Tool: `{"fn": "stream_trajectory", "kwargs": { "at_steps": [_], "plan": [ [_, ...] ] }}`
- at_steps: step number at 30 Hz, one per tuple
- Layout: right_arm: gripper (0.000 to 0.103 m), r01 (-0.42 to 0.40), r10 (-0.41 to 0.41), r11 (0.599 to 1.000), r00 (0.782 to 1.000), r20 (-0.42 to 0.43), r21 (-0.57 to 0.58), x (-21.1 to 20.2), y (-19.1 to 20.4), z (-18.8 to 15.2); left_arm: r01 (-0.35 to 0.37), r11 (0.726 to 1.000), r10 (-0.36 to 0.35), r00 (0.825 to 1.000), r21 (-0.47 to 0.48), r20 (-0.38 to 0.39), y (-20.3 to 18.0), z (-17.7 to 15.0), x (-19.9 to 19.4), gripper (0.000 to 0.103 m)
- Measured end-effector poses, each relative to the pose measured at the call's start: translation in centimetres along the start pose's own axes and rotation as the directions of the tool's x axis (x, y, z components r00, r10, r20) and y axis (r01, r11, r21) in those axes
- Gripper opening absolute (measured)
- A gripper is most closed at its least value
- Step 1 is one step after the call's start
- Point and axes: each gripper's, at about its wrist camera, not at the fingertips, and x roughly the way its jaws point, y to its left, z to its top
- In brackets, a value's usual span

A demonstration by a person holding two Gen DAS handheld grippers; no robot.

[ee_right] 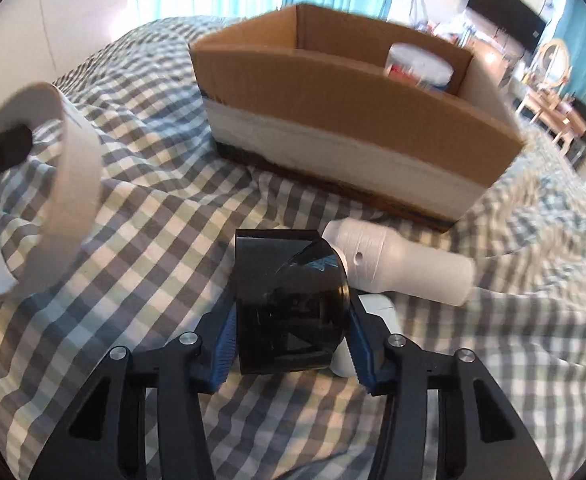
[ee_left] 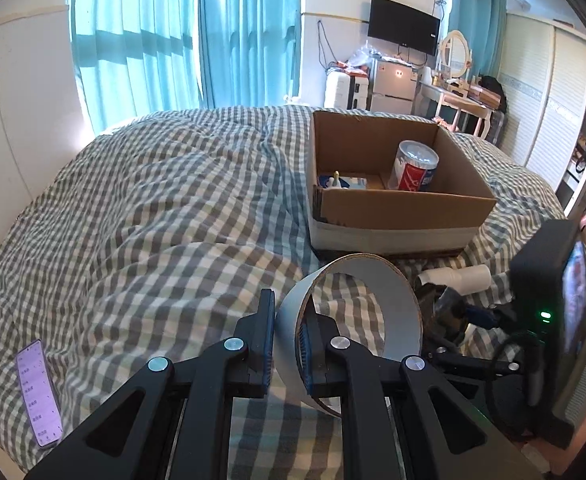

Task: Organize objects
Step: 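Grasp the black device with the right tool while left tool holds the tape, then carry tape roll and black device with both tools down into the box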

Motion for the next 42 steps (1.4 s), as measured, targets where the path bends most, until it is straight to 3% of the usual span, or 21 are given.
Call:
{"fn": "stream_trajectory", "kwargs": {
  "at_steps": [8,15,22,25,35,42],
  "plan": [
    [0.048,-0.006,0.004,1.0,0.992,0.124,0.016,-6.1,0.1,-1.0,-0.006,0.999,0.005,1.0,0.035,0.007,-1.2,0.0,-1.7,0.011],
    [0.048,-0.012,0.004,0.999,0.978,0.208,0.035,-10.7,-0.3,-1.1,-0.015,0.998,0.012,0.998,0.06,0.059,-2.3,0.5,-4.9,0.011],
    [0.048,-0.011,0.002,0.999,0.96,0.28,0.034,-15.0,-1.0,-1.1,0.014,0.996,-0.023,0.995,0.086,0.097,-3.2,1.5,-7.5,0.011],
    [0.048,0.025,-0.03,1.0,0.949,0.313,0.018,-16.7,-1.2,-0.6,0.034,0.996,-0.043,0.994,0.085,0.104,-3.4,2.5,-8.1,0.011],
    [0.048,0.067,-0.06,0.998,0.925,0.376,-0.007,-20.0,-4.0,4.1,0.053,0.991,-0.071,0.988,0.126,0.14,-4.8,8.9,-7.1,0.011],
    [0.048,0.095,-0.094,0.995,0.921,0.379,0.016,-18.6,-8.0,9.6,0.031,0.99,-0.051,0.989,0.14,0.139,-5.7,14.0,-3.2,0.011]
  ]
}}
